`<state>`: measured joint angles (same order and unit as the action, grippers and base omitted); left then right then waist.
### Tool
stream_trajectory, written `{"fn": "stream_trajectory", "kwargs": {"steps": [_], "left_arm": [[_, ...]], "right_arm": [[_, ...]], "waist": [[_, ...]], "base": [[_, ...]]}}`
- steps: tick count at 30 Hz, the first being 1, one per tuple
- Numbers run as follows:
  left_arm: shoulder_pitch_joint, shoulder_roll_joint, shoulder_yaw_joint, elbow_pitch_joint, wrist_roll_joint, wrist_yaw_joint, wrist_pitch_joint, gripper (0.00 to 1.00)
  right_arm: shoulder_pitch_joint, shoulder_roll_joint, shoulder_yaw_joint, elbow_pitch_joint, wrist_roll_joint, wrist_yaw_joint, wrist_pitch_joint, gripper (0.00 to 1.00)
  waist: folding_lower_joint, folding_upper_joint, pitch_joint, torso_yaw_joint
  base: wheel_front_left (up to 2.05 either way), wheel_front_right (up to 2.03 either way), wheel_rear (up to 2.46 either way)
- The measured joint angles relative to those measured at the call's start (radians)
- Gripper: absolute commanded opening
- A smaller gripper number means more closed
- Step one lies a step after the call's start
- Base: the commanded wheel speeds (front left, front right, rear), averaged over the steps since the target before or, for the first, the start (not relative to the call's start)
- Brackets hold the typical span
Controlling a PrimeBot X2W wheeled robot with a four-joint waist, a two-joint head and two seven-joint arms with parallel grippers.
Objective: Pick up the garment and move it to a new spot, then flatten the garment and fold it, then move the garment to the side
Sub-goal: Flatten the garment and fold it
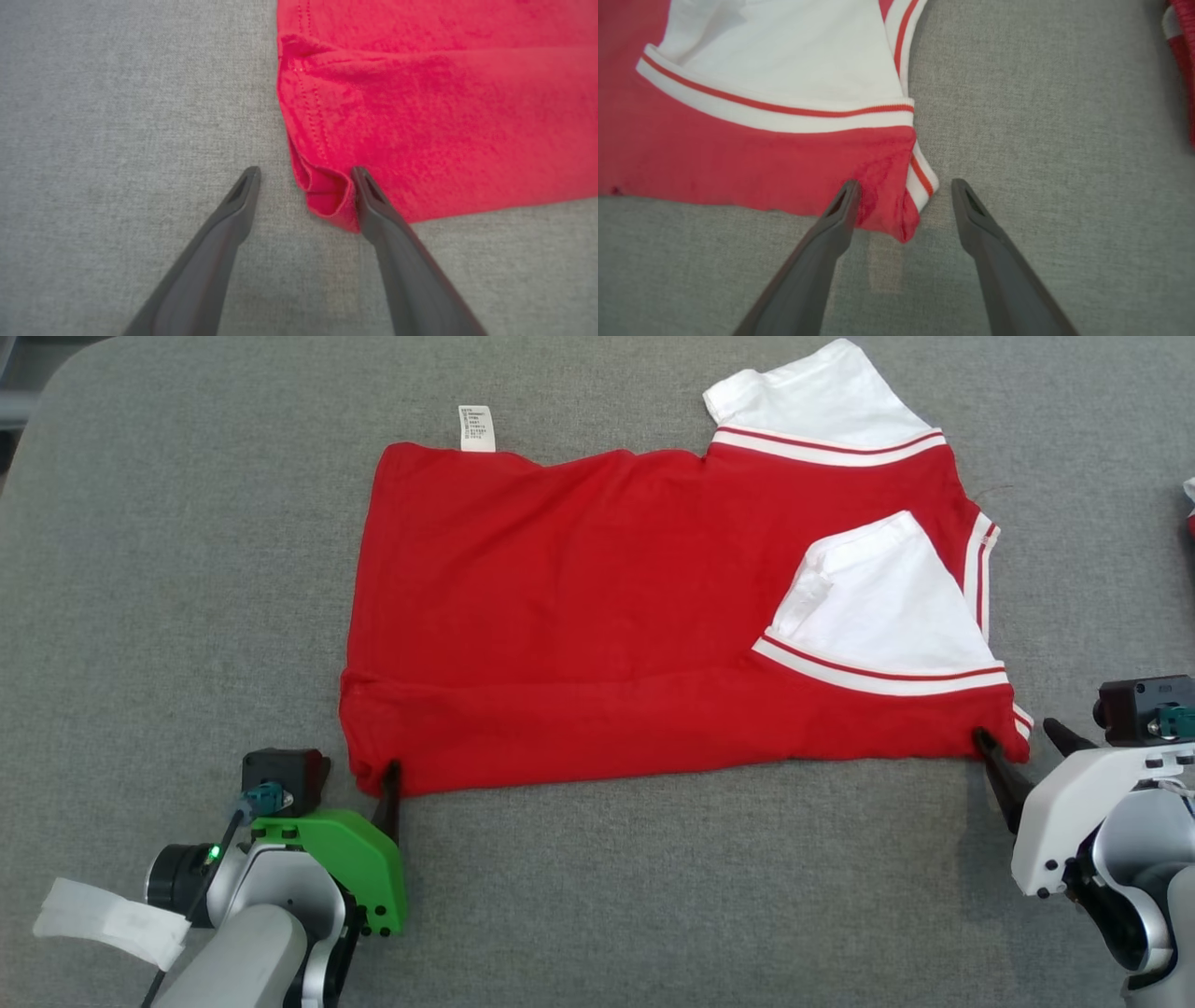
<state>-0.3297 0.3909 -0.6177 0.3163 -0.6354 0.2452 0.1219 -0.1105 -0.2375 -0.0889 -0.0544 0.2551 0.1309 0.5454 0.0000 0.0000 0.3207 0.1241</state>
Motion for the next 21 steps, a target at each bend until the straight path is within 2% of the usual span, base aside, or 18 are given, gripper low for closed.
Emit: {"fn": "stream_trajectory", "kwargs": {"steps": [6, 7, 8, 9, 14, 21], "left_arm": [[-0.017, -0.003, 0.000, 0.022, -0.008, -0.018, -0.015, 1.00], [-0.020, -0.004, -0.001, 0.027, -0.012, -0.023, -0.014, 1.00], [-0.023, -0.007, -0.001, 0.031, -0.015, -0.025, -0.015, 0.80], [-0.027, -0.013, -0.001, 0.040, -0.019, -0.034, -0.018, 0.00], [-0.031, -0.035, -0.010, 0.054, -0.036, -0.049, -0.018, 0.00], [-0.023, -0.028, -0.022, 0.070, -0.048, -0.067, -0.009, 0.00]], "right_arm": [[-0.017, 0.012, 0.013, 0.041, 0.007, 0.000, 0.009, 1.00], [-0.019, 0.012, 0.013, 0.045, 0.008, 0.000, 0.011, 0.85], [-0.021, 0.014, 0.013, 0.048, 0.009, 0.000, 0.011, 0.47], [-0.025, 0.015, 0.013, 0.051, 0.009, 0.000, 0.010, 0.00], [-0.026, 0.014, 0.021, 0.052, 0.015, 0.000, 0.007, 0.00], [0.034, 0.051, 0.009, -0.007, 0.104, 0.000, 0.037, 0.00]], "waist": [[0.0000, 0.0001, 0.015, -0.003], [0.0000, 0.0001, 0.017, -0.003], [0.0000, 0.0001, 0.018, -0.004], [0.0000, 0.0000, 0.020, -0.005], [0.0000, 0.0000, 0.014, -0.006], [0.0000, 0.0000, -0.026, -0.005]], "base": [[0.00, 0.00, 0.00], [0.00, 0.00, 0.00], [0.00, 0.00, 0.00], [0.00, 0.00, 0.00], [0.00, 0.00, 0.00], [0.00, 0.00, 0.00]]}}
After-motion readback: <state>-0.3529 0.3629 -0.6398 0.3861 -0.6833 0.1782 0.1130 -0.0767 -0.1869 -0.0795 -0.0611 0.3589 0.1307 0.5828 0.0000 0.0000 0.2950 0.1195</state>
